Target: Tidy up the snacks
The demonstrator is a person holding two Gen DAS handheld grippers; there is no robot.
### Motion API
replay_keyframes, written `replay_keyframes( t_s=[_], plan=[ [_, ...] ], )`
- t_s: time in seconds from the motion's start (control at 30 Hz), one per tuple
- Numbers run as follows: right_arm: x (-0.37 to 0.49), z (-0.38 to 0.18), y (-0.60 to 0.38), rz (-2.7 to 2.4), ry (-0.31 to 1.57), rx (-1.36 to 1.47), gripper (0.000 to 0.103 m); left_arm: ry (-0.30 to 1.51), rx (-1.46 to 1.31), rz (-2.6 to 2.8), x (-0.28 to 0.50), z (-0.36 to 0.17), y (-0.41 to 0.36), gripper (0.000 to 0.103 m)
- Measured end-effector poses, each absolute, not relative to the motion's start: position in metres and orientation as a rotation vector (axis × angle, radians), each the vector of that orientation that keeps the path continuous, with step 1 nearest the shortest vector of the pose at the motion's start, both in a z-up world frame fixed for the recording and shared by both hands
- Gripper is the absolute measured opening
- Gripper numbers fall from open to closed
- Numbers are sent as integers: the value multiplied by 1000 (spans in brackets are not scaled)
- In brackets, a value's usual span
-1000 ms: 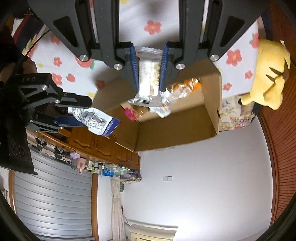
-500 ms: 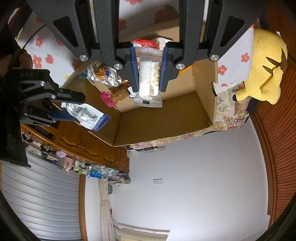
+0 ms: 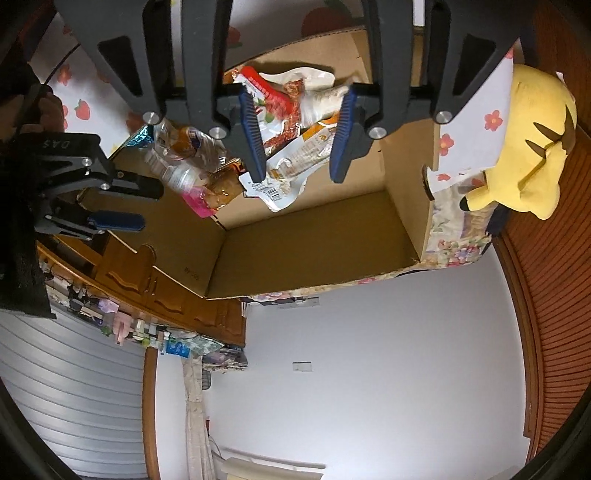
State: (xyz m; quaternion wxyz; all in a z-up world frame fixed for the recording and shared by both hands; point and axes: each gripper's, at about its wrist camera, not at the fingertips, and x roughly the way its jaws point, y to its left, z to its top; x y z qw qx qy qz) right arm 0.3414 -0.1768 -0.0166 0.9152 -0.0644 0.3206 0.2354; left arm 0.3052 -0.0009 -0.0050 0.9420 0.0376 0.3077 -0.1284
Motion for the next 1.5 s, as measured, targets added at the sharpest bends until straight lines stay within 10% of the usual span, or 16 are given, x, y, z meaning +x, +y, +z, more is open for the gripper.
replay_keyframes(
  t_s=[0.43, 0.8, 1.5],
  plan=[
    [307, -2, -190, 420, 584, -95, 74, 584, 66, -206, 268, -1, 1, 55],
    [238, 26, -196, 385, 460, -63, 87, 447, 64, -159, 196, 21, -2, 91],
    [161, 25, -210, 248, 373, -38, 101, 422, 19, -65, 122, 19, -5, 97]
  ],
)
